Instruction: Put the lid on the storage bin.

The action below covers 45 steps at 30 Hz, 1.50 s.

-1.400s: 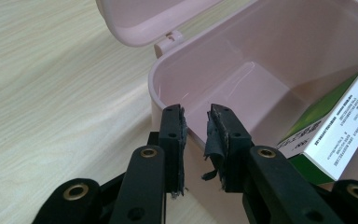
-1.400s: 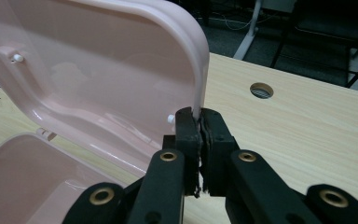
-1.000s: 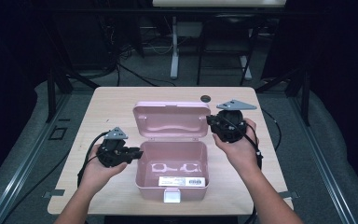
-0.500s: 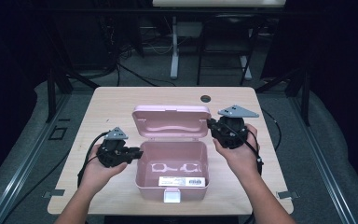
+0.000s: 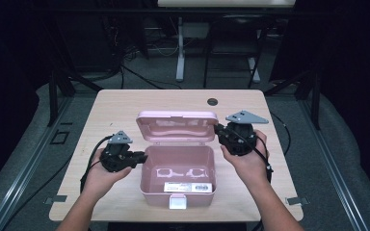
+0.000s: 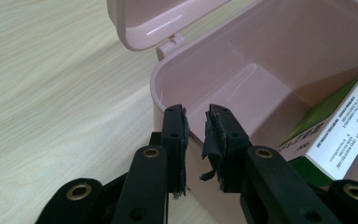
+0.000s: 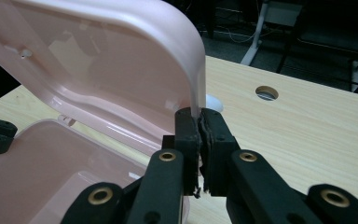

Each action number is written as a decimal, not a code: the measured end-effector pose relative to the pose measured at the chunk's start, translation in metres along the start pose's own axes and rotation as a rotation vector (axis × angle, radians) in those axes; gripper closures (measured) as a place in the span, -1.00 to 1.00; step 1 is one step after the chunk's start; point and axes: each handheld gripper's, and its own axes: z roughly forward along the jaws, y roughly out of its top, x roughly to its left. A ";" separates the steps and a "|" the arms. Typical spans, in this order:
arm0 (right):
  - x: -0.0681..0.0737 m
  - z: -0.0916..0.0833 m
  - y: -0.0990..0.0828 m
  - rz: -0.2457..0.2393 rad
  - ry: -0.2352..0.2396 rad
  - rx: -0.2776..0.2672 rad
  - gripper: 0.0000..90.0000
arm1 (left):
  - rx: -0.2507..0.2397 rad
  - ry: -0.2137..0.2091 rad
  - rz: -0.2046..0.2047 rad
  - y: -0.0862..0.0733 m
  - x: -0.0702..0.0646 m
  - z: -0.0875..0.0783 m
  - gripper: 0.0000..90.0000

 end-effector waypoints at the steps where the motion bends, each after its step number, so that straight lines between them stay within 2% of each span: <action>1: 0.000 0.000 0.000 0.001 0.000 0.000 0.91 | 0.000 0.000 0.000 0.000 0.000 0.000 0.71; 15: 0.000 -0.003 -0.004 0.014 0.014 -0.012 0.89 | -0.005 0.000 0.000 0.001 0.000 0.000 0.69; 19: 0.000 -0.005 -0.006 0.023 0.019 -0.015 0.89 | -0.001 -0.003 0.013 0.002 -0.002 -0.002 0.67; 24: 0.001 -0.007 -0.008 0.017 0.017 -0.018 0.88 | -0.027 0.003 0.017 0.004 -0.005 -0.005 0.65; 29: 0.003 -0.009 -0.013 0.030 0.024 -0.027 0.88 | -0.049 0.014 0.022 0.006 -0.006 -0.011 0.63; 37: 0.004 -0.012 -0.019 0.043 0.029 -0.047 0.86 | -0.090 0.030 0.030 0.010 -0.009 -0.027 0.63; 45: 0.005 -0.014 -0.025 0.052 0.039 -0.054 0.83 | -0.111 0.036 0.040 0.012 -0.011 -0.036 0.63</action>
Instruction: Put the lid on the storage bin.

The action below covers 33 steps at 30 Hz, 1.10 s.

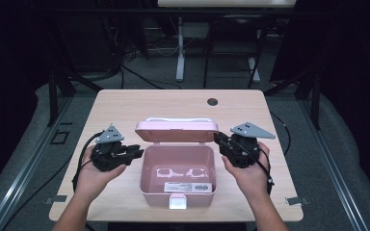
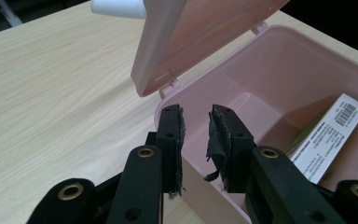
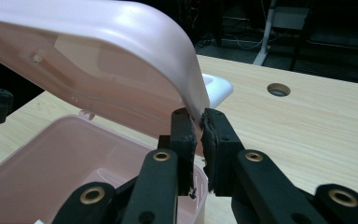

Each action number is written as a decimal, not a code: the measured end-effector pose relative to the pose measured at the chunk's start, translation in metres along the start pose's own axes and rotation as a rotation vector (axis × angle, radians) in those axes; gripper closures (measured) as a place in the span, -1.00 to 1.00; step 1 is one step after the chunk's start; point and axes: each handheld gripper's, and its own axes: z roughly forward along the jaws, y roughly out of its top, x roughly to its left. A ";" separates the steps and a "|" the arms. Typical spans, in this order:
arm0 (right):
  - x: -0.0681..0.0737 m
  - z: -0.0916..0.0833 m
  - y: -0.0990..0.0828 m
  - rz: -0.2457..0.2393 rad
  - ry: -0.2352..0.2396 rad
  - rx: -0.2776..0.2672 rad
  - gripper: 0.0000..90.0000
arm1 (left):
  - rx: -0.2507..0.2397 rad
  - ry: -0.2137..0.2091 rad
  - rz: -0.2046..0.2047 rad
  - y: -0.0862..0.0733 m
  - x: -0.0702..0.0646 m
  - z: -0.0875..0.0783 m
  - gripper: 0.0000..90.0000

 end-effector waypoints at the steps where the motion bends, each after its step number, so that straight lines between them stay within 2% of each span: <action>1: 0.000 0.000 -0.001 -0.003 -0.003 0.000 0.82 | -0.004 0.003 0.000 0.001 -0.001 -0.001 0.63; 16: 0.005 -0.005 -0.006 -0.023 -0.008 -0.003 0.78 | -0.048 0.023 0.011 0.005 -0.006 -0.013 0.59; 33: 0.004 -0.005 -0.011 -0.020 0.004 0.009 0.76 | -0.104 0.045 0.028 0.011 -0.016 -0.028 0.63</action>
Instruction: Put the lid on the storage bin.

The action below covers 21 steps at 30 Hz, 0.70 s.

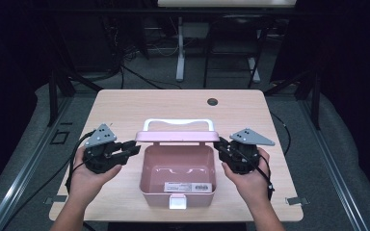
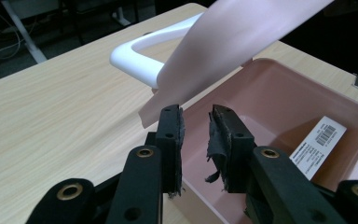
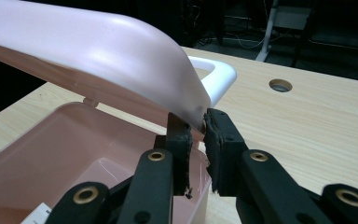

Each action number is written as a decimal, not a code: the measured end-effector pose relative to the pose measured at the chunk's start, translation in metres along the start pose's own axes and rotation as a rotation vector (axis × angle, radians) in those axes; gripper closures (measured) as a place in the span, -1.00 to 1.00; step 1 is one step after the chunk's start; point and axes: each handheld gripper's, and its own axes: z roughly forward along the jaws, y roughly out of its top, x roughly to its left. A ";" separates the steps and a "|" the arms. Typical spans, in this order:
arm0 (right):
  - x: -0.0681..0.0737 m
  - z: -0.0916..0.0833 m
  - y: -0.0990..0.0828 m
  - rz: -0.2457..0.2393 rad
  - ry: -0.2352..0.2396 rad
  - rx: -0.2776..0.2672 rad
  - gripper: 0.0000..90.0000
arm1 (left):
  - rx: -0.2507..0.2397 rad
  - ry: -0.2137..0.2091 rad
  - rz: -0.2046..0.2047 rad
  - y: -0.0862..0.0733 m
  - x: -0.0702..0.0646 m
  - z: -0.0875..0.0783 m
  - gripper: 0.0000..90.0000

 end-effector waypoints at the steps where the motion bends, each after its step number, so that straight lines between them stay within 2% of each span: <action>1: 0.000 0.000 0.000 0.000 0.001 0.001 0.76 | -0.006 0.002 -0.001 0.000 0.000 0.000 0.65; 21: -0.001 -0.003 -0.003 0.006 0.021 0.017 0.75 | -0.043 0.003 0.017 0.006 -0.007 -0.013 0.77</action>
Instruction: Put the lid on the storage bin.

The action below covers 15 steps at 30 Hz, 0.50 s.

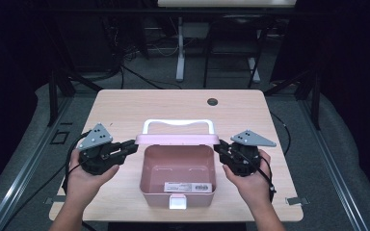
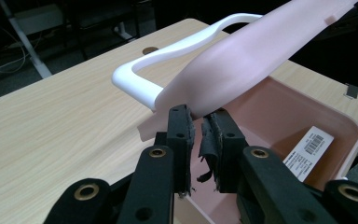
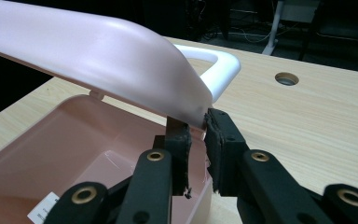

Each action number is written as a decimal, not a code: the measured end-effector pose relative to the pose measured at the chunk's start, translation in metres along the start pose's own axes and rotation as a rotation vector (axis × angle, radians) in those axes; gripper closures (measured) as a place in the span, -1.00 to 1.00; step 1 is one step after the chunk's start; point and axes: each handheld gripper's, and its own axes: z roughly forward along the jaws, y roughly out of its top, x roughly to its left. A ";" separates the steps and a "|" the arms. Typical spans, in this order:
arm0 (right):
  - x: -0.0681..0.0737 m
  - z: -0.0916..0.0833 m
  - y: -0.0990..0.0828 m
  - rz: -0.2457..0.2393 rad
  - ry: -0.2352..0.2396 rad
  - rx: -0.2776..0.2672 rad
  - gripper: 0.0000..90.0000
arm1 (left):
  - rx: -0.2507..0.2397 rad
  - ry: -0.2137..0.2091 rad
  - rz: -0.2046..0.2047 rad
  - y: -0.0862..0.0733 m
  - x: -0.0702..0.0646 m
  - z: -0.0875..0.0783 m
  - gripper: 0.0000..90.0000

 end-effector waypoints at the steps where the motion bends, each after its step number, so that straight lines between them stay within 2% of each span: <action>1: 0.000 0.000 0.000 0.001 0.001 0.002 0.75 | 0.000 0.000 0.002 0.000 0.000 0.000 0.77; 15: 0.000 -0.008 0.002 -0.014 0.012 0.004 0.75 | -0.001 0.002 -0.003 0.001 -0.001 -0.002 0.78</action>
